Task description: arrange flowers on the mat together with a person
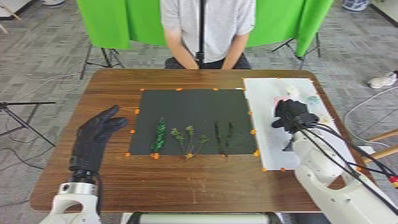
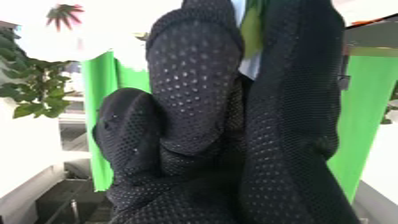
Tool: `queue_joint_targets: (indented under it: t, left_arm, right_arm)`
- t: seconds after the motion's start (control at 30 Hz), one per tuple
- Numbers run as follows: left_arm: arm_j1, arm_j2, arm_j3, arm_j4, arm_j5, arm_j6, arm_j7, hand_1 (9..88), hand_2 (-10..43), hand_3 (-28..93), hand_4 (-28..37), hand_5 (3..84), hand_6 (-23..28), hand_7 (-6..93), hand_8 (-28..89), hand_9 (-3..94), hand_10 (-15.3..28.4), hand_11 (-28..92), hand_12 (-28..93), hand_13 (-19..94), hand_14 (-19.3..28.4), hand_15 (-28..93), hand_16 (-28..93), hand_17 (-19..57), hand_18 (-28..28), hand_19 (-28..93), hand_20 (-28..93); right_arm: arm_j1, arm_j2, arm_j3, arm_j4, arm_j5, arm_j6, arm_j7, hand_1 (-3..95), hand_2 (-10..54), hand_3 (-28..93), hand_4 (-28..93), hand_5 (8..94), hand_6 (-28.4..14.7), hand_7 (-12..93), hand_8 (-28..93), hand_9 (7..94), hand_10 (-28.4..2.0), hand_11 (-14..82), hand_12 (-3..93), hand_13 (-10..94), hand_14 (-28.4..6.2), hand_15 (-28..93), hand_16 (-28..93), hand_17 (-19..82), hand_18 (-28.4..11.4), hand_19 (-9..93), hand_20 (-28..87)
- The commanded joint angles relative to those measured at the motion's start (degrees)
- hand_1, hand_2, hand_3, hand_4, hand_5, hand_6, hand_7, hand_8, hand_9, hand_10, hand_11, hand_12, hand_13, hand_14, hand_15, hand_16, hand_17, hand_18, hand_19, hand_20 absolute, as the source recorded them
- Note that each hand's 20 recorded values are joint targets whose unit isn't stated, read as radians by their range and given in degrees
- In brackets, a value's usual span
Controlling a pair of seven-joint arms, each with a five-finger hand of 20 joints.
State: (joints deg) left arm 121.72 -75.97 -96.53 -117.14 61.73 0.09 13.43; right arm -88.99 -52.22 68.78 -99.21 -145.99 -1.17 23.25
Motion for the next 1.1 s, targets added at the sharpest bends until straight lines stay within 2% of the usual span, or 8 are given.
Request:
queue_joint_targets:
  t: [0.03, 0.3, 0.47, 0.67, 0.83, 0.93, 1.0, 1.1]
  left_arm:
    - [0.3, -0.37, -0.03, 0.44, -0.31, 0.21, -0.24, 22.6, -3.1, 68, -20.1, 50.2, 2.9, 12.2, -5, 51.3, 15.6, 22, 17, 39, 18.9, 26, 4, 7.4, 13.0, 8, 20]
    - [0.7, -0.28, -0.55, 0.41, -0.40, 0.39, 0.09, 22.5, -3.1, 68, -20.1, 50.2, 2.8, 12.3, -5, 51.2, 15.5, 22, 17, 39, 18.9, 26, 4, 7.4, 13.1, 8, 20]
    - [0.9, 1.24, -1.81, 1.18, -1.35, 1.58, 0.40, 22.3, -3.4, 68, -19.9, 50.1, 2.8, 12.3, -5, 51.2, 15.5, 22, 17, 39, 18.9, 26, 4, 7.4, 13.1, 9, 20]
    - [2.0, 2.78, -5.11, 2.14, -3.08, 6.54, 2.20, 22.5, -3.4, 68, -20.0, 50.1, 2.8, 12.3, -5, 51.4, 15.4, 22, 17, 39, 18.9, 26, 4, 7.5, 13.3, 8, 20]
    - [2.6, 2.82, -7.34, 2.95, -5.64, 9.60, 3.79, 22.4, -2.4, 68, -20.7, 50.3, 2.9, 12.5, -5, 51.7, 15.6, 22, 17, 40, 18.8, 26, 4, 8.2, 13.1, 9, 20]
    - [2.4, 2.90, -7.39, 3.84, -7.27, 10.47, 5.16, 22.1, 0.3, 69, -22.7, 50.5, 2.9, 12.9, -5, 52.2, 15.6, 23, 17, 41, 18.9, 27, 3, 9.0, 12.7, 8, 20]
    - [1.4, 3.31, -6.50, 4.70, -8.56, 11.86, 5.82, 22.0, 3.6, 69, -24.2, 50.8, 2.7, 13.1, -5, 52.6, 15.7, 22, 17, 41, 18.9, 26, 3, 9.7, 12.4, 8, 20]
    - [0.9, 3.33, -5.68, 5.37, -10.17, 12.58, 6.85, 21.5, 8.3, 70, -26.7, 51.0, 2.6, 13.1, -5, 52.8, 15.6, 22, 16, 41, 18.7, 26, 2, 10.3, 12.0, 8, 20]
  right_arm:
    - [0.1, 0.5, -0.2, 0.1, 3.6, -0.2, -0.5, 91.1, -9.5, -28, 36, 78.5, 3.4, 18, 8, 93.7, -8.0, 9.4, 33.5, 94, -0.2, 49, 19, 65, -9.6, 91, 28]
    - [3.9, 1.9, 1.1, -4.7, 6.8, 0.8, -1.4, 92.1, -9.5, -28, 44, 81.1, 2.8, 17, 9, 93.7, -7.7, 14.7, 32.8, 94, -0.1, 50, 18, 66, -9.5, 91, 29]
    - [11.2, 1.7, -2.5, -9.0, 9.4, 0.4, -3.4, 91.8, -9.5, -28, 45, 81.2, 2.7, 17, 10, 93.7, -8.0, 14.5, 32.2, 94, -0.1, 50, 17, 66, -9.4, 91, 29]
    - [22.2, -4.7, -12.5, -7.4, 11.3, -0.3, -7.1, 91.9, -9.5, -28, 45, 81.2, 2.6, 17, 10, 93.7, -8.0, 14.5, 32.2, 94, -0.1, 50, 17, 66, -9.3, 91, 29]
    - [27.6, -11.3, -20.6, -5.0, 11.4, -2.7, -10.3, 92.0, -9.5, -28, 45, 81.4, 2.6, 17, 10, 93.7, -8.0, 14.8, 32.0, 94, -0.1, 50, 17, 66, -9.3, 91, 29]
    - [29.3, -14.8, -24.0, -3.8, 10.8, -4.6, -11.1, 91.9, -9.5, -28, 45, 81.4, 2.5, 17, 10, 93.7, -7.9, 14.8, 31.9, 94, -0.1, 50, 17, 66, -9.2, 91, 29]
    - [30.1, -17.3, -25.2, -2.2, 10.9, -6.2, -12.2, 91.9, -9.5, -28, 45, 81.4, 2.5, 17, 10, 93.7, -7.9, 14.7, 32.1, 94, -0.1, 50, 17, 66, -9.2, 91, 29]
    - [31.8, -19.9, -27.8, 0.1, 9.8, -8.0, -13.7, 91.9, -9.5, -28, 45, 81.3, 2.5, 17, 10, 93.7, -7.9, 14.6, 32.1, 94, -0.2, 50, 17, 66, -9.2, 91, 29]
